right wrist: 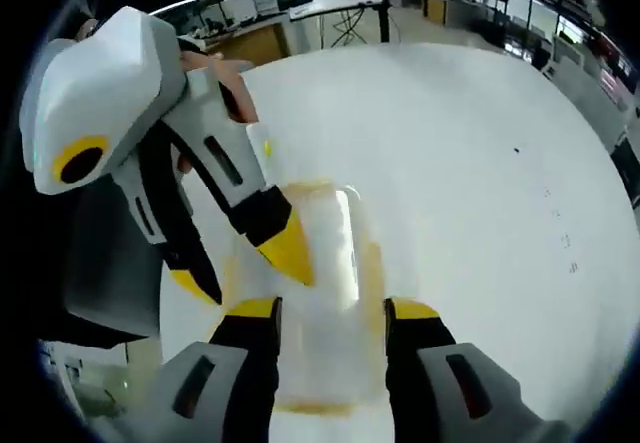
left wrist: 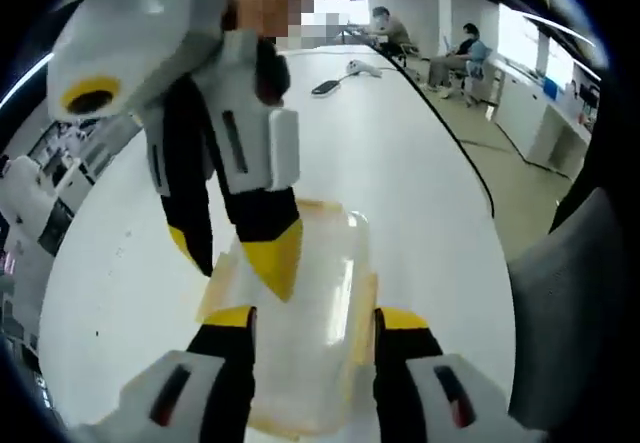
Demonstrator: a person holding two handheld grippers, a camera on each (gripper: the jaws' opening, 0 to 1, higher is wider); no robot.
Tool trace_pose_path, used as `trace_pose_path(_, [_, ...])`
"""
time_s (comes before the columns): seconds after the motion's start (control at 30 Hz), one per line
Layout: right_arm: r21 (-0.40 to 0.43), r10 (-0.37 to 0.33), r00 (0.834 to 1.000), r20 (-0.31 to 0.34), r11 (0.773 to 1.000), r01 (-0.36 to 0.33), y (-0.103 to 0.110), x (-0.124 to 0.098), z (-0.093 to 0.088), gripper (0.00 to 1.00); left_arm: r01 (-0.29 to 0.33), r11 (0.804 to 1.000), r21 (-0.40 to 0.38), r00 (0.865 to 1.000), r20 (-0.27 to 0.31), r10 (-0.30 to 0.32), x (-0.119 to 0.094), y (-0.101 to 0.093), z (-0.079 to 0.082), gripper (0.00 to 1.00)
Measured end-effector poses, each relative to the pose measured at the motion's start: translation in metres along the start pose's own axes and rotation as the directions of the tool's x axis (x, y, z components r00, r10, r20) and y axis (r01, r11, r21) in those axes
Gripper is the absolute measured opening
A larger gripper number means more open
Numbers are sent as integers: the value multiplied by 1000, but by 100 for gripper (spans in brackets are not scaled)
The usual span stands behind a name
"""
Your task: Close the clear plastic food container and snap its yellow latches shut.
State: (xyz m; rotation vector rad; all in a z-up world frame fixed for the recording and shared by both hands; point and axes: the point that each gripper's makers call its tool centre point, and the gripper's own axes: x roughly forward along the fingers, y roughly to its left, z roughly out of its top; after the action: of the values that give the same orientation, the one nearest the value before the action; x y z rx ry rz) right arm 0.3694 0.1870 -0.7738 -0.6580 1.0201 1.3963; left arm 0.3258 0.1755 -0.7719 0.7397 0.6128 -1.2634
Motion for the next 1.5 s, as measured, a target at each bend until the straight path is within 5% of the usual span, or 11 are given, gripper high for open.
trace_pose_path(0.3, [-37, 45, 993, -106, 998, -49, -1, 8, 1, 39, -11, 999, 46, 1000, 7, 11, 2, -2, -2, 44])
trace_pose_path(0.57, [-111, 57, 959, -277, 990, -91, 0, 12, 1, 37, -20, 998, 60, 1000, -2, 20, 3, 0, -2, 43])
trace_pose_path(0.77, [-159, 77, 948, -308, 979, -131, 4, 15, 3, 35, -24, 999, 42, 1000, -11, 24, 4, -2, -2, 41])
trace_pose_path(0.8, [-81, 137, 918, -372, 980, -179, 19, 8, -10, 35, -26, 999, 39, 1000, -9, 27, 4, -3, 0, 41])
trace_pose_path(0.83, [-138, 91, 941, -325, 980, -142, 9, 14, 0, 35, -29, 999, 39, 1000, -10, 30, 4, -3, 0, 41])
trace_pose_path(1.17, [-119, 58, 927, -371, 987, -109, 7, 17, 3, 36, -48, 998, 45, 999, 13, 47, -1, 0, -3, 39])
trace_pose_path(1.33, [-141, 3, 905, -426, 988, -70, 8, 16, 3, 37, -44, 998, 41, 999, 35, 42, -1, 1, -2, 39])
trace_pose_path(1.5, [-135, 3, 910, -415, 989, -65, 5, 15, 4, 37, -42, 998, 43, 999, 31, 40, 2, 0, -2, 40])
